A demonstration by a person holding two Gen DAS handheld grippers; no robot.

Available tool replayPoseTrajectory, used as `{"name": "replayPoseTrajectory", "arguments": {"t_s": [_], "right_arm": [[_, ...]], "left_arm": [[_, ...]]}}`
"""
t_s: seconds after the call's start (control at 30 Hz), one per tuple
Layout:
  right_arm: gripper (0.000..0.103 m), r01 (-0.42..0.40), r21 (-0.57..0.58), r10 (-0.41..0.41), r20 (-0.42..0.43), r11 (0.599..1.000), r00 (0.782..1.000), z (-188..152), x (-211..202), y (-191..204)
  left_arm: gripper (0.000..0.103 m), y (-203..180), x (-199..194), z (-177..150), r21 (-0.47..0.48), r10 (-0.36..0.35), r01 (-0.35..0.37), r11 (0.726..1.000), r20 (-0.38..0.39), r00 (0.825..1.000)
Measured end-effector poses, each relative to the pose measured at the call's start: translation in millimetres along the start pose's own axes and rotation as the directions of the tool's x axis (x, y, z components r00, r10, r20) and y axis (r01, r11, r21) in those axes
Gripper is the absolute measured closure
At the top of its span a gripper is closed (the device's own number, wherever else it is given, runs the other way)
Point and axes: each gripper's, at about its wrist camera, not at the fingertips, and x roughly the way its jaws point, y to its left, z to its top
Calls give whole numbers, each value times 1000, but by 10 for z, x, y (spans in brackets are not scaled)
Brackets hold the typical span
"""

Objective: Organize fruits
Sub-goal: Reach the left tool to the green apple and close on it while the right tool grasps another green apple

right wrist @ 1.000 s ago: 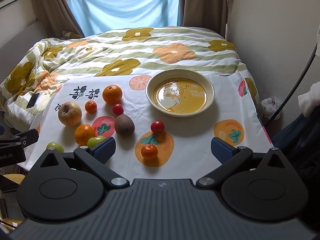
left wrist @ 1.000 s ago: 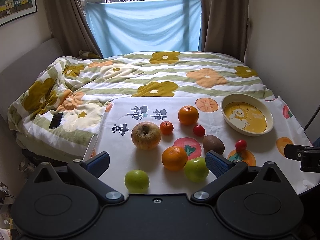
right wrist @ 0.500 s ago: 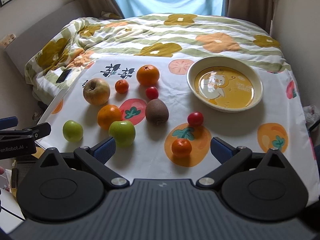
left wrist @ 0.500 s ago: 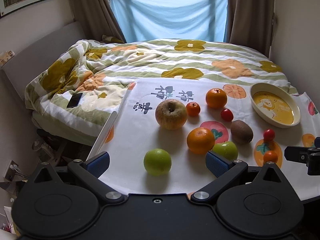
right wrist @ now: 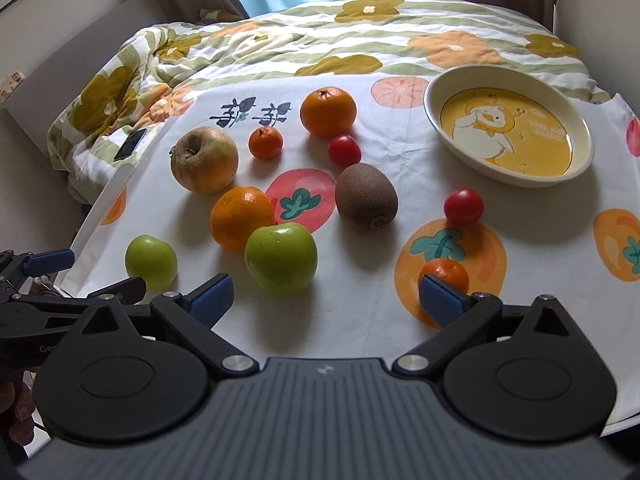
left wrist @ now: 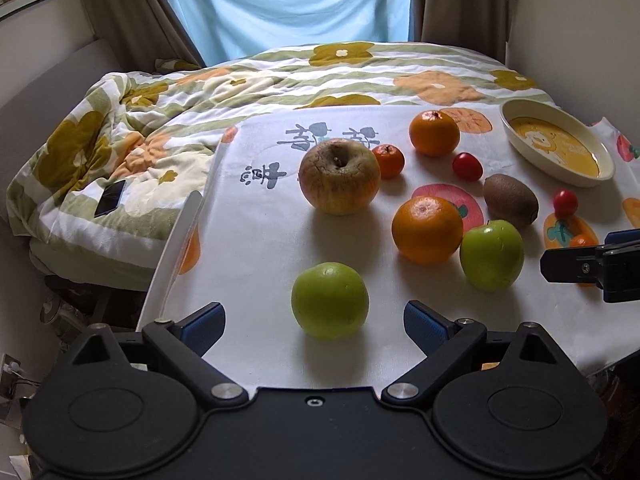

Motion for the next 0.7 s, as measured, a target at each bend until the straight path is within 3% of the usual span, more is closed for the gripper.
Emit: {"name": "replayPoseTrajectory", "arguments": {"t_s": [0.33, 0.7], "right_arm": [[0, 6, 63, -4, -20, 998, 1000, -26, 287, 138], [0, 19, 33, -18, -41, 999, 999, 73, 464, 256]], "left_arm": [[24, 45, 328, 9, 57, -62, 63, 996, -23, 998], [38, 108, 468, 72, 14, -102, 103, 995, -49, 994]]}}
